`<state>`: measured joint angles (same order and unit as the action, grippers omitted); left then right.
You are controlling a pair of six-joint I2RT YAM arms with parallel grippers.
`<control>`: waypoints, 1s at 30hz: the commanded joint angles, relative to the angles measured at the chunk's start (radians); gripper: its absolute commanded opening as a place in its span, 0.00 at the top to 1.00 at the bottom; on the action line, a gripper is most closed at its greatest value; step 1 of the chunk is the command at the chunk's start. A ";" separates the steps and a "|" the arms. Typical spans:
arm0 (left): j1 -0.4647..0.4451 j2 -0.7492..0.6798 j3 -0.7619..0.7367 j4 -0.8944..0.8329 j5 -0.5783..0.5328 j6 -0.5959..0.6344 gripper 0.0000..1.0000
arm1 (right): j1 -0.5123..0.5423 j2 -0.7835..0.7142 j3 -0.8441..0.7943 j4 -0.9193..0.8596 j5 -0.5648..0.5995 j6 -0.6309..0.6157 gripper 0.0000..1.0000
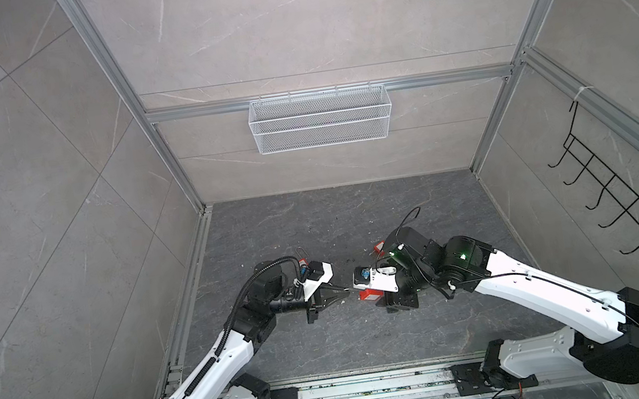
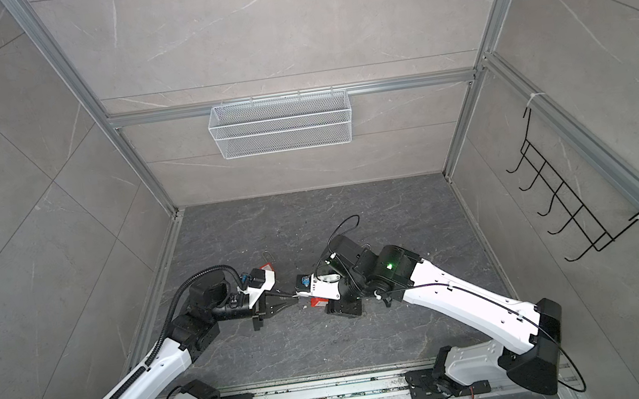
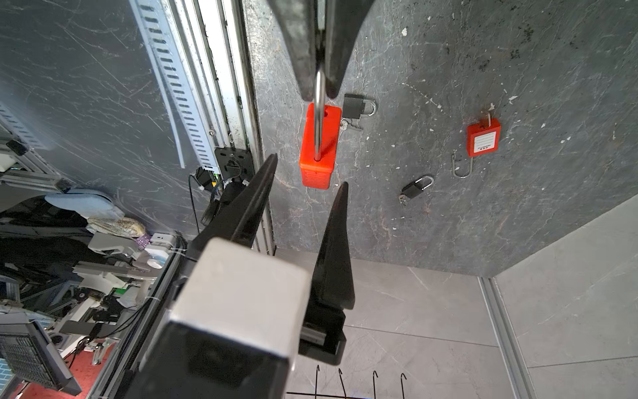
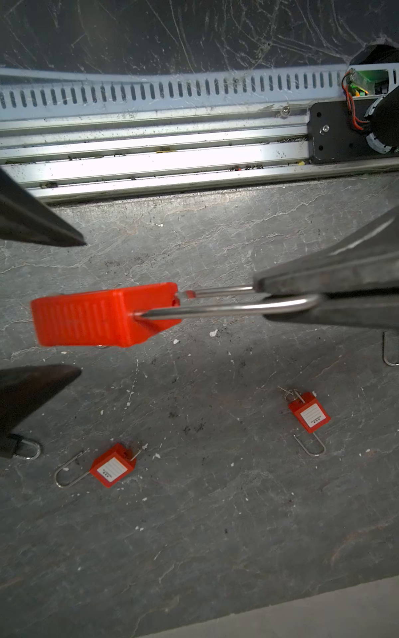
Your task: Lock with the key
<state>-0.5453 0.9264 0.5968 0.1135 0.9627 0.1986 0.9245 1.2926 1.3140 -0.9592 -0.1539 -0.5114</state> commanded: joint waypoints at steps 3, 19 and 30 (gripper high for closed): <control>-0.007 -0.030 0.000 0.088 0.082 -0.060 1.00 | -0.015 -0.012 -0.020 0.004 -0.063 -0.016 0.54; -0.031 -0.032 0.006 0.071 0.084 -0.047 1.00 | -0.020 0.014 0.015 -0.047 -0.203 -0.064 0.84; -0.122 -0.034 0.006 0.046 -0.015 0.027 1.00 | -0.020 0.042 0.066 -0.039 -0.321 -0.049 0.93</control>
<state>-0.6312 0.9070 0.5941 0.1261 0.9848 0.1780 0.8951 1.3201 1.3312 -1.0523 -0.3618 -0.5579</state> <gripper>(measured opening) 0.053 0.227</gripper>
